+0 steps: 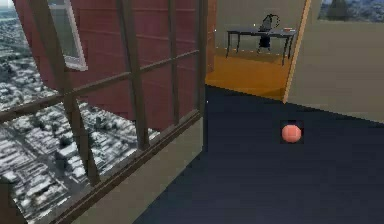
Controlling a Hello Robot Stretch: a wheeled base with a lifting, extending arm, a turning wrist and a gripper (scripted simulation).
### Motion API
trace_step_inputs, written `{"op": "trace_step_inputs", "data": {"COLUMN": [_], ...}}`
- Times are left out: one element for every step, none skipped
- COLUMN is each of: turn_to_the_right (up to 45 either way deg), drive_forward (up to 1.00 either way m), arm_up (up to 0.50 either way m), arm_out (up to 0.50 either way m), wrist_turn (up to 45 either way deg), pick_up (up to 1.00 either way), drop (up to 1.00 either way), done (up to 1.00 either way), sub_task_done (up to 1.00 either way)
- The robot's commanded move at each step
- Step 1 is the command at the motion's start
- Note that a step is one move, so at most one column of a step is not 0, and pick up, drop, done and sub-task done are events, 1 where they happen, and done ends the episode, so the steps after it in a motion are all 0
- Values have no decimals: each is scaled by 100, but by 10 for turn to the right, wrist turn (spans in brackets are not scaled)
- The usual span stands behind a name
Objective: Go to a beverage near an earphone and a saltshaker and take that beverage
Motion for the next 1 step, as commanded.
{"op": "trace_step_inputs", "data": {"turn_to_the_right": [0], "drive_forward": [25], "arm_up": [0], "arm_out": [0], "wrist_turn": [0], "pick_up": [0], "drop": [0], "done": [0], "sub_task_done": [0]}}
